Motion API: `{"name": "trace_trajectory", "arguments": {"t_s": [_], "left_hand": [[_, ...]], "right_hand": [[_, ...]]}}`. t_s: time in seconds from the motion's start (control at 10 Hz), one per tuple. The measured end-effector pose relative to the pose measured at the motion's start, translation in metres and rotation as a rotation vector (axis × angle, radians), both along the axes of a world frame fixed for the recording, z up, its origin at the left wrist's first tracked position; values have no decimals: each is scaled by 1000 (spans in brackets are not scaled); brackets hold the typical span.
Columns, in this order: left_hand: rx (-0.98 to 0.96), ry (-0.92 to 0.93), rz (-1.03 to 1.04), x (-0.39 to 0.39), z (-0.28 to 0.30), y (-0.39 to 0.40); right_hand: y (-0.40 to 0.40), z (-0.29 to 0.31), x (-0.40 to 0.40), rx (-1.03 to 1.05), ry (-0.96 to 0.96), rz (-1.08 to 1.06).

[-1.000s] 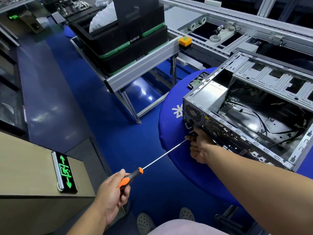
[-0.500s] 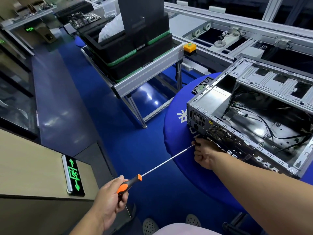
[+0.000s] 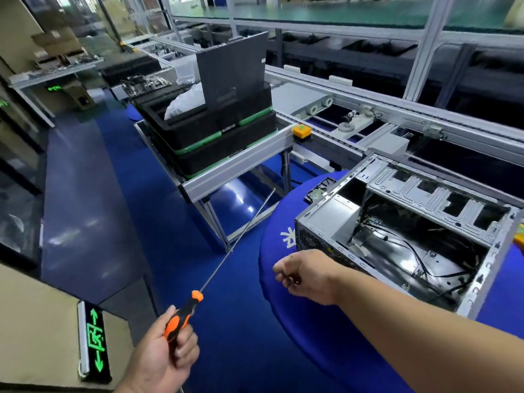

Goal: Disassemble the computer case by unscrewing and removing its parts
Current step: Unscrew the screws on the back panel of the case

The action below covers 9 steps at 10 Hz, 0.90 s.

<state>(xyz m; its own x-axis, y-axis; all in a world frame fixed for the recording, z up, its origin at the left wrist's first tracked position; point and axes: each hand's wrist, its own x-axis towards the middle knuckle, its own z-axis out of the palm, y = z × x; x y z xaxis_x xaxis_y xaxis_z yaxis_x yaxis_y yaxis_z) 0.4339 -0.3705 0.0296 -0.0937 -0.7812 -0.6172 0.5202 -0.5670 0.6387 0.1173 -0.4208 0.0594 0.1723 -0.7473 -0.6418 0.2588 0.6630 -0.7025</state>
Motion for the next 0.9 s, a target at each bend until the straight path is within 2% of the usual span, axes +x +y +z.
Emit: {"name": "trace_trajectory", "arguments": {"t_s": [0.1,0.2,0.3,0.4,0.5,0.6,0.7,0.8,0.9], "left_hand": [[-23,40,-17,-12,8,-18],[-24,79,-21,-22,11,-41],[-20,118,-34,-32,9,-67],[-8,136,-67,-41,4,-96],[4,170,-95,-46,0,-130],[30,191,-130,-49,-6,-166],[47,194,-172,-47,-13,-199],[59,196,-224,-46,-20,-228],[75,207,-272,-47,-28,-252]], "right_hand": [[-27,55,-6,-197,214,197],[-72,93,-17,-305,535,301],[-120,121,-27,-374,990,512],[-164,121,-33,-393,1240,622],[-201,88,-40,-546,1660,1050],[-225,66,-40,-192,1535,940],[-254,32,-45,-314,1706,1369],[-275,-11,-36,-204,1820,1763],[-287,-26,-34,-148,1808,1674]]}}
